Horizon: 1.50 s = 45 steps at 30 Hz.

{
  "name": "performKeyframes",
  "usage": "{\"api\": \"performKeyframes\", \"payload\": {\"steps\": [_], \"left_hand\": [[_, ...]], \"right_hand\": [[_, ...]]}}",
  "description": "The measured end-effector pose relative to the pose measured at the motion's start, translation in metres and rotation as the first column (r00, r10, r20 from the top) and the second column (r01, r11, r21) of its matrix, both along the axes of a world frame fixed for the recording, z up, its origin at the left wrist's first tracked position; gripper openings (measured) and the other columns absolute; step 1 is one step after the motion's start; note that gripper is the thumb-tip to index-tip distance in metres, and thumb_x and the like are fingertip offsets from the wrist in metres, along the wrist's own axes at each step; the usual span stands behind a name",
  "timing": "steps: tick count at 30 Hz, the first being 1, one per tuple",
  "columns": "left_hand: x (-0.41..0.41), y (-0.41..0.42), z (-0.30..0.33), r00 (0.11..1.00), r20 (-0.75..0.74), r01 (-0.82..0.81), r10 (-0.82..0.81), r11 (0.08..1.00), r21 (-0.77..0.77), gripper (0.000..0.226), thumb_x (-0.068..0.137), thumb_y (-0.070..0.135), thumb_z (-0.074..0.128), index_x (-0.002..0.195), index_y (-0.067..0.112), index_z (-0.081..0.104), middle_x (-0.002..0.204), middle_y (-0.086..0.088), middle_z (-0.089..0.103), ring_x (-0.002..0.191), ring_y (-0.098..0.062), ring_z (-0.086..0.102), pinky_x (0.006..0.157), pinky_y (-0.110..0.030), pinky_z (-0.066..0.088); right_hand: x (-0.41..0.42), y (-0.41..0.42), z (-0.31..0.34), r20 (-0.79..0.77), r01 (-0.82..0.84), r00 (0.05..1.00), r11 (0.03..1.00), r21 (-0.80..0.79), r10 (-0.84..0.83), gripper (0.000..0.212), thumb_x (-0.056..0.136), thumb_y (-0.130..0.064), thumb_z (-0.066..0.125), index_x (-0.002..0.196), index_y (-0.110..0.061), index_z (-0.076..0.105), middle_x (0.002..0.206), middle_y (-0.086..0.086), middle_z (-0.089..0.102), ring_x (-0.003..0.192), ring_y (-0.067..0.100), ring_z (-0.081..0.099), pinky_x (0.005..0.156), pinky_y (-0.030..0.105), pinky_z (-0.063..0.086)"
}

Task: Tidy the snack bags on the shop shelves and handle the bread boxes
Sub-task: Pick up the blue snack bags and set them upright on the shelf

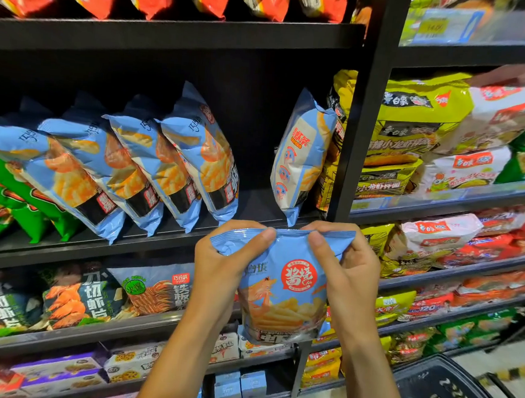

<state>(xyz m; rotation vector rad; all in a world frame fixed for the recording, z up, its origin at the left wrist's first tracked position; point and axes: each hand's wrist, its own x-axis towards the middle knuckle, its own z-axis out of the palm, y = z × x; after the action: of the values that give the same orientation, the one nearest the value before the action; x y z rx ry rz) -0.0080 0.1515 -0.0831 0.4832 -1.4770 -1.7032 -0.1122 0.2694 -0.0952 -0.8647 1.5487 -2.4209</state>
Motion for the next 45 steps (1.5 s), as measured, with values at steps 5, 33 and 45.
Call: {"api": "performKeyframes", "payload": {"steps": [5,33,45], "left_hand": [[0.003,-0.011,-0.005,0.992,-0.013,0.129,-0.129,0.991,0.017,0.017,0.087,0.02,0.071,0.099,0.014,0.081,0.108,-0.013,0.078,0.105,-0.029,0.073,0.087,-0.036,0.06],[-0.011,-0.018,0.003,0.992,-0.059,0.107,-0.109,0.994,-0.032,0.049,0.09,0.042,0.067,0.133,0.018,0.063,0.129,-0.004,0.072,0.121,-0.021,0.068,0.095,-0.035,0.058],[-0.003,-0.005,-0.038,0.928,0.211,0.342,-0.307,0.927,-0.153,0.088,0.087,0.084,0.043,0.139,0.017,0.061,0.144,0.008,0.061,0.141,-0.014,0.051,0.12,-0.058,0.032]], "right_hand": [[-0.002,0.0,0.001,0.168,0.081,0.983,0.995,-0.057,-0.071,0.014,0.083,-0.021,0.075,0.094,-0.013,0.072,0.086,0.001,0.078,0.078,0.015,0.075,0.062,0.025,0.059],[-0.022,0.011,-0.053,0.088,-0.23,0.973,0.93,0.287,0.213,0.059,0.087,-0.039,0.082,0.136,-0.02,0.055,0.123,-0.004,0.073,0.119,0.015,0.068,0.093,0.029,0.058],[-0.025,0.009,-0.059,0.433,-0.35,0.87,0.913,0.208,0.235,0.055,0.093,-0.062,0.039,0.13,-0.028,0.062,0.117,-0.004,0.078,0.11,0.012,0.073,0.085,0.023,0.06]]}}
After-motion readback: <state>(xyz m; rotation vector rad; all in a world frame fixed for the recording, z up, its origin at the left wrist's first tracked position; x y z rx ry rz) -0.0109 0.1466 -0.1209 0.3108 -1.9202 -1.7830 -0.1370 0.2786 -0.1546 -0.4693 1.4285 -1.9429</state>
